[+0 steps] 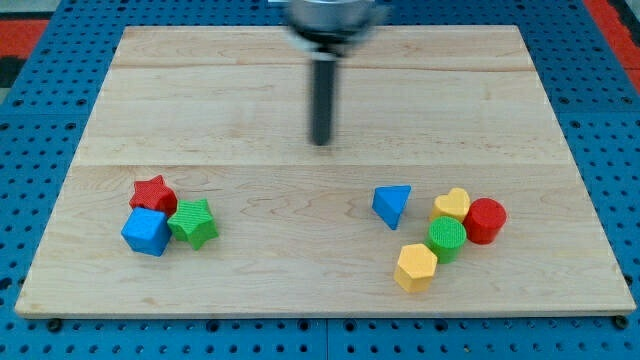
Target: Push the red star into the green star
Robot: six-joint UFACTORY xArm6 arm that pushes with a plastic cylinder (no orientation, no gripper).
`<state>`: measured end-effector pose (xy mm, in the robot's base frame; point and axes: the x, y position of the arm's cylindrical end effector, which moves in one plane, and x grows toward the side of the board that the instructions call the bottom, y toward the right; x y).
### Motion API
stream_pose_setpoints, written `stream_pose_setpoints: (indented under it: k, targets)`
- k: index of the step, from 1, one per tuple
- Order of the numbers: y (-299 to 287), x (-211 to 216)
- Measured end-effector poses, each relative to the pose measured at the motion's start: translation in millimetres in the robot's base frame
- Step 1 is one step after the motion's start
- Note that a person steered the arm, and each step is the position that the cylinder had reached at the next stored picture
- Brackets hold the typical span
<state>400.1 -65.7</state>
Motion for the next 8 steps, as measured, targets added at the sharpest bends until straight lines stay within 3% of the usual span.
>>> stream_pose_setpoints:
  k: [1, 2, 3, 4, 6, 7, 8]
  targets:
    - [-89.5, 13.5]
    - [-110.8, 36.2]
    - [-111.3, 39.5]
    - [-117.8, 95.8]
    - [-156.5, 91.9]
    - [-184.9, 141.7]
    - [-148.6, 144.6]
